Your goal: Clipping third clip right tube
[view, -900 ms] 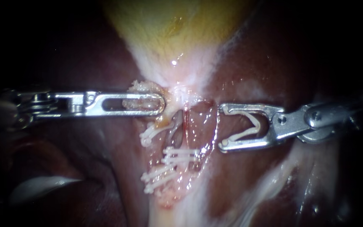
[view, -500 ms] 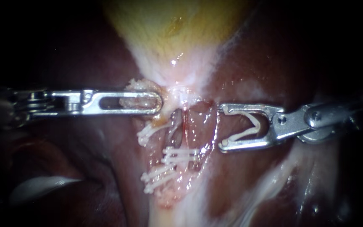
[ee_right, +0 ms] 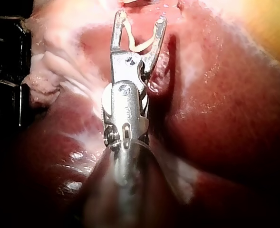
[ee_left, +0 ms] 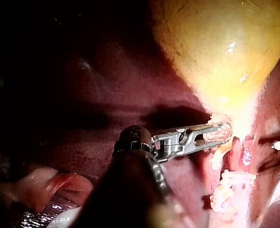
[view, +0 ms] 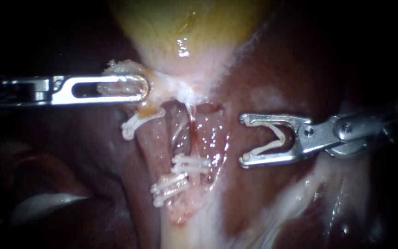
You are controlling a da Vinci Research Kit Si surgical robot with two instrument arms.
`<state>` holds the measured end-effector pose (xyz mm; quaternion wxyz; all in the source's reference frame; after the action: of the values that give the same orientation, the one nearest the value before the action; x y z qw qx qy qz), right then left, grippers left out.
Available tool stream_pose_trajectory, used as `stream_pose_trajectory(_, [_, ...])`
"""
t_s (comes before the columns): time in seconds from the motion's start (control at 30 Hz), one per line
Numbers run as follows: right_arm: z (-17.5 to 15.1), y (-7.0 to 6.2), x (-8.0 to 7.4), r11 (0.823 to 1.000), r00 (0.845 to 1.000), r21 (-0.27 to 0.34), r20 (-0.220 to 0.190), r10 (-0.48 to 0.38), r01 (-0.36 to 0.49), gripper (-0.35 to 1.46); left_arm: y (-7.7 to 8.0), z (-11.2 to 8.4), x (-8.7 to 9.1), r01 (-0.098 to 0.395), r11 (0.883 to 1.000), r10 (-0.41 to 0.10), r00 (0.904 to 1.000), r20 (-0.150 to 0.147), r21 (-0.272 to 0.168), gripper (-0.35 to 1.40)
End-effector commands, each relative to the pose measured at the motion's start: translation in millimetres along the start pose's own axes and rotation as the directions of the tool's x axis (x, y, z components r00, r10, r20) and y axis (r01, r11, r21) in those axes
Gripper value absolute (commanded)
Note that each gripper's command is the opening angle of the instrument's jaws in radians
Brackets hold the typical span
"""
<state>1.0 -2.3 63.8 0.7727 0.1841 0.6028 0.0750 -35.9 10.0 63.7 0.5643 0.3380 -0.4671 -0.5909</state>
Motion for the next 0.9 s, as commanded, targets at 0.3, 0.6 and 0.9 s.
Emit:
stream_pose_trajectory(0.3, [1.4,0.0,-0.1,0.993,0.993,-0.007,-0.002,0.116,-0.116,0.5,-0.3,0.1,0.3,-0.001,1.0,0.001,1.0,0.003,-0.002,-0.35])
stream_pose_trajectory(0.6, [5.3,0.4,-0.8,0.948,0.948,-0.01,-0.011,0.319,-0.319,0.5,-0.7,0.4,0.8,-0.002,1.0,0.002,0.9999,0.01,-0.008,-0.35])
stream_pose_trajectory(0.9, [7.6,2.0,-1.5,0.92,0.92,-0.021,-0.016,0.391,-0.391,0.5,-1.1,0.5,1.2,-0.002,1.0,0.002,1.0,0.007,-0.004,-0.35])
